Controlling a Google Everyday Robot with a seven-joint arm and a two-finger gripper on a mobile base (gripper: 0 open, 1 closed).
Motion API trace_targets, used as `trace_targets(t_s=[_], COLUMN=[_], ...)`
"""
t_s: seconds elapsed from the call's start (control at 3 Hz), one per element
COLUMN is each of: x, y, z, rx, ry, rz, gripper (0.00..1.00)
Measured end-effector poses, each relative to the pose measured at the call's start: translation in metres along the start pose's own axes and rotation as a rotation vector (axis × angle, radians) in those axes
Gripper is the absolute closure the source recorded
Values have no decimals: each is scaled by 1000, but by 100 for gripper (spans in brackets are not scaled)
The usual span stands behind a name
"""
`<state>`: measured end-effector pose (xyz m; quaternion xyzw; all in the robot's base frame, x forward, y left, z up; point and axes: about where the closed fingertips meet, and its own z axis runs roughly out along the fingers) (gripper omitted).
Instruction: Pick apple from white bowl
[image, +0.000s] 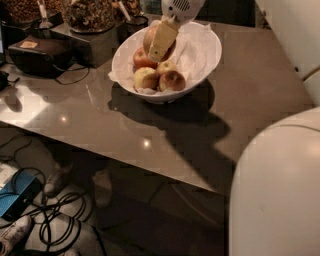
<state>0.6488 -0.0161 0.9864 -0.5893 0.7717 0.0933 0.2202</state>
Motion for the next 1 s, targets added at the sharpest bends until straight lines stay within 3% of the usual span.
trace_targets(t_s=[1.0], x=[-27], y=[80], z=[-49], rx=[-2], ry=[-78], rz=[-181], gripper=[100])
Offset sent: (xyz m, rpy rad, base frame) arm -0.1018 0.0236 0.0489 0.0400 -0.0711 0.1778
